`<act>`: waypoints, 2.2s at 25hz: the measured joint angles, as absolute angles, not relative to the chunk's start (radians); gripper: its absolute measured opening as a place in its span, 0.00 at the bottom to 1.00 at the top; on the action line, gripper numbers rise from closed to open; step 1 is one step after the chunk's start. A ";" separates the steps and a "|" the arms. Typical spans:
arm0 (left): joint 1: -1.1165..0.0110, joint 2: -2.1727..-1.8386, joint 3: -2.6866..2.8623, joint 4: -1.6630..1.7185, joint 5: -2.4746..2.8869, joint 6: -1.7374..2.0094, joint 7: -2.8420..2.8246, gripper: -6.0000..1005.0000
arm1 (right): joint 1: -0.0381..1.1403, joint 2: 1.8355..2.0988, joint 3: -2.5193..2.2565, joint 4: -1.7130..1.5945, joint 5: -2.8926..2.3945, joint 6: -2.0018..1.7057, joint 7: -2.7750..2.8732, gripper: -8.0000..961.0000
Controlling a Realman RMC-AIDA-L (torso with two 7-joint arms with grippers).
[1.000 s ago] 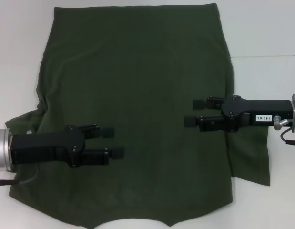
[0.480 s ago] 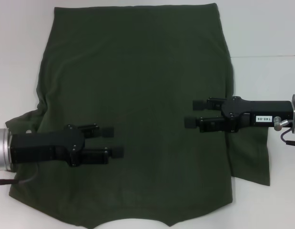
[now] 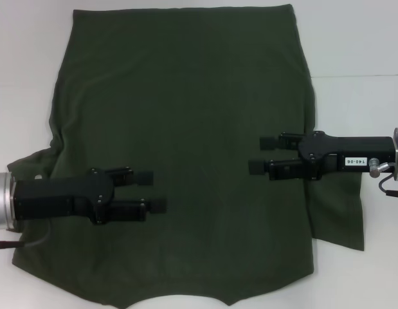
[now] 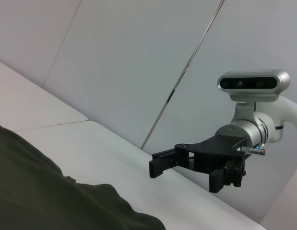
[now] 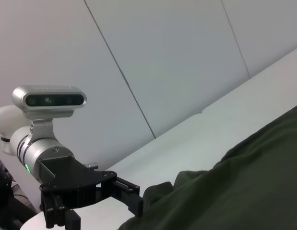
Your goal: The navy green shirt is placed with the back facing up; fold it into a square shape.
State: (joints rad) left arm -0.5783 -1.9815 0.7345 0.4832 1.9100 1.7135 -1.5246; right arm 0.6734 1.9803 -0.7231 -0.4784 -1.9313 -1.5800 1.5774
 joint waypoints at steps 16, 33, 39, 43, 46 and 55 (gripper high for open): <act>-0.578 -1.980 0.735 0.483 1.913 1.709 -1.525 0.87 | 0.676 1.980 -0.724 -0.480 -1.931 -1.584 1.578 0.98; -0.579 -1.980 0.735 0.483 1.916 1.710 -1.525 0.87 | 0.677 1.980 -0.724 -0.479 -1.931 -1.586 1.577 0.98; -0.581 -1.980 0.735 0.483 1.916 1.710 -1.525 0.87 | 0.677 1.980 -0.725 -0.479 -1.931 -1.586 1.580 0.98; -0.584 -1.979 0.735 0.483 1.916 1.710 -1.525 0.87 | 0.678 1.980 -0.726 -0.480 -1.932 -1.588 1.581 0.98; -0.584 -1.978 0.735 0.483 1.916 1.710 -1.525 0.87 | 0.679 1.980 -0.730 -0.483 -1.932 -1.589 1.583 0.98; -0.585 -1.976 0.736 0.483 1.917 1.708 -1.525 0.87 | 0.682 1.980 -0.734 -0.483 -1.933 -1.589 1.586 0.98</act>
